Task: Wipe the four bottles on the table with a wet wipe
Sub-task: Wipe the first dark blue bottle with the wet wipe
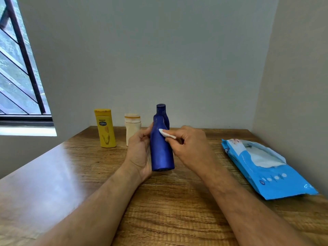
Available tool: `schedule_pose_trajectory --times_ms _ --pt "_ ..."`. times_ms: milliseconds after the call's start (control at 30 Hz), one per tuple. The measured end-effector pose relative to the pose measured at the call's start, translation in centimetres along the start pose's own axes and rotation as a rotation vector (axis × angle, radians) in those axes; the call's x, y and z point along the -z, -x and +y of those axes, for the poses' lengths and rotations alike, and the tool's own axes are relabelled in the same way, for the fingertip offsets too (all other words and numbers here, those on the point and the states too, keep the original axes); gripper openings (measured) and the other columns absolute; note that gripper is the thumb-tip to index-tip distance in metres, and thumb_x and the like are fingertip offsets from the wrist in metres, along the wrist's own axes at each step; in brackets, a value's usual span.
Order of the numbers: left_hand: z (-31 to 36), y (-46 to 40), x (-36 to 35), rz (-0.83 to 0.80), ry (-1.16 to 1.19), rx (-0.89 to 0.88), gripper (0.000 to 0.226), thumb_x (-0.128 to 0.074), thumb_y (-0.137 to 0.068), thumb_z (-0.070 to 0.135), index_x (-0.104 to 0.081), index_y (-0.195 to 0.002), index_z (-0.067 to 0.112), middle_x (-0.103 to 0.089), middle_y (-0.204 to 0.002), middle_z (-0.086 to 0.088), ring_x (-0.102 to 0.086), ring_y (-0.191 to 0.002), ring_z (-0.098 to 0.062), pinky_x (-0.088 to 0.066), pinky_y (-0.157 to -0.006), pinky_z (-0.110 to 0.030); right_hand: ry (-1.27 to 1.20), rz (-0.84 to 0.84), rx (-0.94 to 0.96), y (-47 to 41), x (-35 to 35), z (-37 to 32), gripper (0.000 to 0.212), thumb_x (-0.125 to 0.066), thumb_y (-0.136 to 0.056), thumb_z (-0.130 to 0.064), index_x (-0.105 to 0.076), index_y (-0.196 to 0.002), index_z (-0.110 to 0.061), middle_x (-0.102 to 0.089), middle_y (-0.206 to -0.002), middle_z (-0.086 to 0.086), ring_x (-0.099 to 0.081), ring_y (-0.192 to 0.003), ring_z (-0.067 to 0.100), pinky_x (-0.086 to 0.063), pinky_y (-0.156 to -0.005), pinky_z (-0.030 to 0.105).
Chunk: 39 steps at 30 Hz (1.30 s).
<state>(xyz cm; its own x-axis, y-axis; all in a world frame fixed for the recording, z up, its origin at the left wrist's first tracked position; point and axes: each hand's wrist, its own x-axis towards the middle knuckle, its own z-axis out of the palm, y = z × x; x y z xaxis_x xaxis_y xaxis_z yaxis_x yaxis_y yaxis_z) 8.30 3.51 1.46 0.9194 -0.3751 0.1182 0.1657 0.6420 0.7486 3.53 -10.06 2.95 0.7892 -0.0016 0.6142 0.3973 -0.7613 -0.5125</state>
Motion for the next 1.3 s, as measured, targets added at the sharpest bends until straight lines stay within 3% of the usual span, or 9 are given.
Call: schedule_pose_trajectory --times_ms 133,233,333,600,800,933,1067,1200,1300 --pt "0.7 -0.4 0.5 0.005 0.050 -0.066 0.049 -0.048 -0.085 0.017 -0.061 -0.133 0.012 -0.070 -0.111 -0.022 -0.072 -0.089 -0.031 -0.059 -0.083 -0.045 -0.137 -0.078 0.000 0.1 0.0 0.1 0.014 -0.074 -0.087 -0.021 -0.079 -0.099 -0.025 -0.071 -0.094 -0.015 -0.064 -0.089 0.000 -0.054 -0.077 0.013" --pt "1.4 -0.4 0.8 0.052 0.069 -0.092 0.053 -0.052 -0.086 0.021 -0.056 -0.137 0.006 -0.068 -0.120 -0.024 -0.073 -0.090 -0.032 -0.061 -0.082 -0.045 -0.101 -0.162 0.059 0.4 -0.1 0.1 0.005 -0.075 -0.083 -0.018 -0.078 -0.085 -0.022 -0.070 -0.078 -0.012 -0.064 -0.073 0.004 -0.051 -0.062 0.016" --pt "1.1 -0.1 0.7 0.057 0.002 -0.070 0.040 -0.046 -0.100 0.028 -0.063 -0.127 0.003 -0.073 -0.113 -0.019 -0.073 -0.092 -0.029 -0.060 -0.086 -0.043 -0.099 -0.054 0.090 0.3 -0.3 0.0 0.010 -0.074 -0.086 -0.023 -0.079 -0.093 -0.028 -0.071 -0.082 -0.013 -0.064 -0.075 0.004 -0.053 -0.064 0.017" --pt "-0.4 0.6 -0.3 -0.048 -0.187 -0.041 0.024 -0.051 -0.100 0.028 -0.071 -0.105 0.016 -0.077 -0.085 -0.008 -0.072 -0.069 -0.019 -0.059 -0.061 -0.034 -0.045 0.182 0.073 0.2 0.3 0.2 0.026 -0.064 -0.096 -0.027 -0.071 -0.120 -0.030 -0.065 -0.093 -0.007 -0.059 -0.082 0.004 -0.046 -0.074 0.009" --pt "0.2 0.1 0.1 0.075 -0.096 -0.072 0.033 -0.048 -0.102 0.029 -0.069 -0.124 0.017 -0.075 -0.103 -0.015 -0.071 -0.087 -0.027 -0.056 -0.087 -0.045 0.004 -0.070 0.171 0.3 -0.7 0.1 0.022 -0.068 -0.092 -0.026 -0.077 -0.111 -0.030 -0.069 -0.090 -0.010 -0.061 -0.079 0.005 -0.046 -0.071 0.014" --pt "0.5 -0.3 0.4 0.160 -0.037 -0.078 0.037 -0.047 -0.102 0.036 -0.067 -0.126 0.015 -0.073 -0.106 -0.019 -0.069 -0.088 -0.031 -0.059 -0.081 -0.045 0.019 -0.198 0.201 0.5 -1.0 -0.1 0.022 -0.067 -0.092 -0.029 -0.076 -0.112 -0.031 -0.070 -0.090 -0.015 -0.059 -0.085 0.006 -0.052 -0.084 0.026" --pt "0.1 0.1 0.0 0.098 -0.078 -0.031 0.033 -0.049 -0.101 0.030 -0.073 -0.112 0.011 -0.075 -0.097 -0.015 -0.071 -0.080 -0.026 -0.056 -0.080 -0.041 0.024 -0.038 0.133 0.2 -0.7 -0.1 0.023 -0.063 -0.095 -0.040 -0.073 -0.116 -0.038 -0.065 -0.086 -0.008 -0.057 -0.076 0.006 -0.045 -0.069 0.019" --pt "-0.3 0.2 -0.1 0.024 -0.100 -0.020 0.034 -0.043 -0.098 0.020 -0.070 -0.117 0.011 -0.076 -0.090 -0.010 -0.071 -0.068 -0.021 -0.059 -0.057 -0.032 0.044 0.068 0.049 0.1 -0.1 0.0 0.031 -0.057 -0.098 -0.038 -0.066 -0.128 -0.032 -0.060 -0.090 -0.006 -0.055 -0.080 0.007 -0.050 -0.075 0.018" --pt "-0.2 0.2 -0.1 0.054 -0.064 -0.048 0.039 -0.040 -0.095 0.017 -0.071 -0.118 0.014 -0.076 -0.097 -0.012 -0.072 -0.073 -0.022 -0.060 -0.064 -0.034 0.025 0.048 0.058 0.1 -0.1 -0.1 0.033 -0.063 -0.096 -0.031 -0.066 -0.129 -0.031 -0.067 -0.102 -0.009 -0.058 -0.087 0.002 -0.046 -0.078 0.009"
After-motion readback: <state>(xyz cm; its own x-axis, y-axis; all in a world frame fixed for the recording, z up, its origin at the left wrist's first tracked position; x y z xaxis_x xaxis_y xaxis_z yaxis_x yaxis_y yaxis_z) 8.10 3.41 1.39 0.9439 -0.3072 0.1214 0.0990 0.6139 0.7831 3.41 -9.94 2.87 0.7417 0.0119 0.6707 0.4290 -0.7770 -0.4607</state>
